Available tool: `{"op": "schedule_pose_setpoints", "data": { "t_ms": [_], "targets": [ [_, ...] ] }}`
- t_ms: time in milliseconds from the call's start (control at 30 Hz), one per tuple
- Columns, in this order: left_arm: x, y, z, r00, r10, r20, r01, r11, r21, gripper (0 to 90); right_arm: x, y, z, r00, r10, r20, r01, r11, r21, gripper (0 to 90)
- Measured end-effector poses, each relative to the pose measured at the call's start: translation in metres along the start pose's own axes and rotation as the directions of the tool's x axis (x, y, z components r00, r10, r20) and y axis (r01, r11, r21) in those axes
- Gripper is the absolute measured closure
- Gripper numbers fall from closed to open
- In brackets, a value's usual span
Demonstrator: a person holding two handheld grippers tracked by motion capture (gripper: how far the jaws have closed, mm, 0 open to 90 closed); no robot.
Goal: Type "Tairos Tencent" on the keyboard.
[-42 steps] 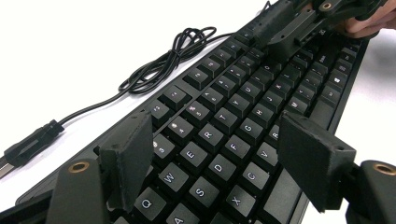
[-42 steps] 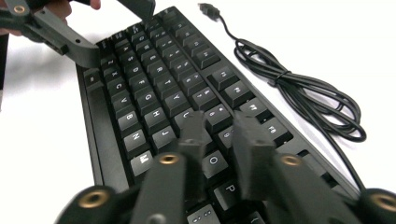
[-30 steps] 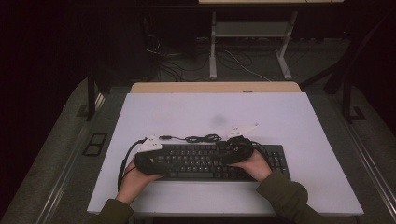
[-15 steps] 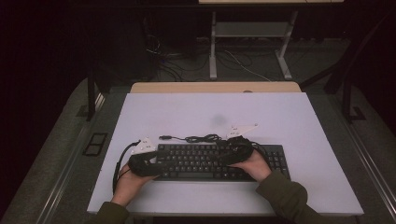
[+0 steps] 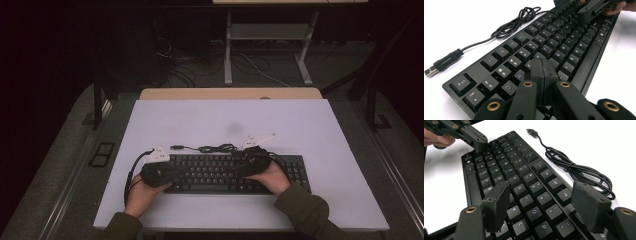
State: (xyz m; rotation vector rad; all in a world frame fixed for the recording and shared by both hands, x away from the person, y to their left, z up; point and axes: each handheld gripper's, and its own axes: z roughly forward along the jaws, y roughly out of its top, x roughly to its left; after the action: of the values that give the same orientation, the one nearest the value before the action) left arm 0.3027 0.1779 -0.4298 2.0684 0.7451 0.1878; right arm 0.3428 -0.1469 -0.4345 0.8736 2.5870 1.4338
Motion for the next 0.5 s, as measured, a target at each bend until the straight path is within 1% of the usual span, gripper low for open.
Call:
{"op": "schedule_pose_setpoints", "data": {
  "t_ms": [267,500],
  "targets": [
    [-0.0005,-0.0003,0.006,0.9999,0.007,0.007,-0.007,0.9996,0.026,89.0,0.0002,0.0003,0.0003,1.0,-0.005,0.001,0.005,1.0,-0.002,30.6],
    [0.0009,-0.0019,0.0099,1.0,0.002,0.005,-0.002,0.9989,0.046,89.0,0.0004,0.0006,0.0,1.0,-0.002,0.001,0.002,1.0,-0.003,30.5]
  ]
}}
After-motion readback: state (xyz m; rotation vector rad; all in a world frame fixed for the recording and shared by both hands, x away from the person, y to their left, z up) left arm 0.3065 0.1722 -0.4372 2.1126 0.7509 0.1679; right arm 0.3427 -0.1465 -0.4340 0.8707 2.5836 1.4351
